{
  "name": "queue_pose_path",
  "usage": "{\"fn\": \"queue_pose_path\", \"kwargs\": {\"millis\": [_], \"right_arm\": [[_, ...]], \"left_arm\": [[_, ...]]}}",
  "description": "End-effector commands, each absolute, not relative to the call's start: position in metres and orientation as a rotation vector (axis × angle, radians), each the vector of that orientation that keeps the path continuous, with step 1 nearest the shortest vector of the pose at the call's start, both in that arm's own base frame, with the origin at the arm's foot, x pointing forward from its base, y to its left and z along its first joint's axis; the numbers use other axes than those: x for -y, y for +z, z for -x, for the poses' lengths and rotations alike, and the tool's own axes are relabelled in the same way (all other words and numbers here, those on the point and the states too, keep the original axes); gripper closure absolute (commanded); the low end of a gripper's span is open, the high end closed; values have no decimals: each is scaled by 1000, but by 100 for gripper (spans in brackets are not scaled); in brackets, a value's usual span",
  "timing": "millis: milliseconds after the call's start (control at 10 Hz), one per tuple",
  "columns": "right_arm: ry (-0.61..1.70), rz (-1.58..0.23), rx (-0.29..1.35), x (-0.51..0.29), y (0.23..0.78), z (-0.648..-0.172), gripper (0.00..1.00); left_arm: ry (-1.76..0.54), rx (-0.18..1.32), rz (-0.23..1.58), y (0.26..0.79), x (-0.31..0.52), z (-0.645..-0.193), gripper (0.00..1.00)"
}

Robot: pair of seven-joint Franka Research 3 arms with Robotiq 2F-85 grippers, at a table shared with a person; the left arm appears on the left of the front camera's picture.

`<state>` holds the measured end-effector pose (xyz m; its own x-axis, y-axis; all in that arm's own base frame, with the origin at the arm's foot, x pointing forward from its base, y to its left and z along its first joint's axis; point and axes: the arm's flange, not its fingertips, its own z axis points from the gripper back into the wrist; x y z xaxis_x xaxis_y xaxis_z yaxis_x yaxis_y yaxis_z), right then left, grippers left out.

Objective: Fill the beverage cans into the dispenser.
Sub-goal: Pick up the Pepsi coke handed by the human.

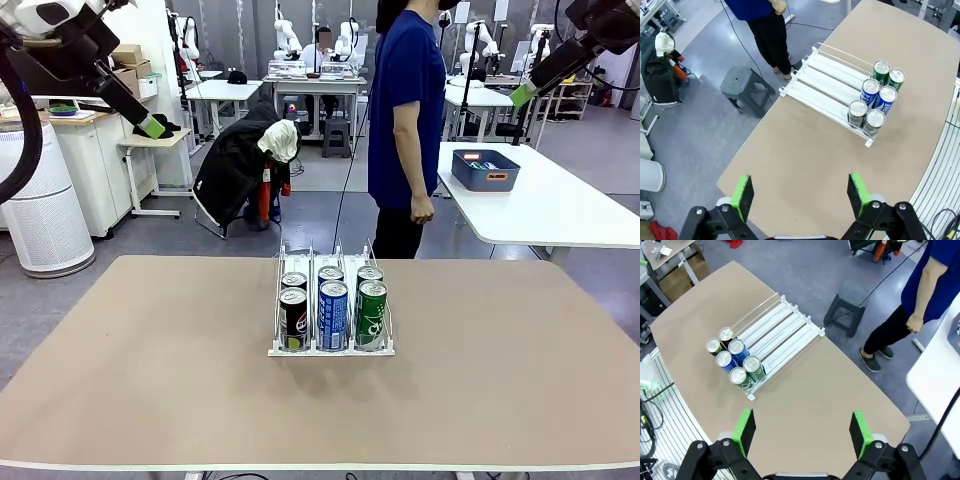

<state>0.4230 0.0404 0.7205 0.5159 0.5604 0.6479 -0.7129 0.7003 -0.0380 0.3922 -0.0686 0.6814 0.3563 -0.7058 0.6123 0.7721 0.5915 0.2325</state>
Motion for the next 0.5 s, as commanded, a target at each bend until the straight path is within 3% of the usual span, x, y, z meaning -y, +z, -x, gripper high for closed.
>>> {"fn": "queue_pose_path", "kwargs": {"millis": [0, 400], "right_arm": [[818, -246, 668, -44, 719, -420, 0], [797, -247, 676, -44, 720, -422, 0]], "left_arm": [[-948, 734, 124, 685, 69, -394, 0], [-948, 734, 124, 685, 69, -394, 0]]}}
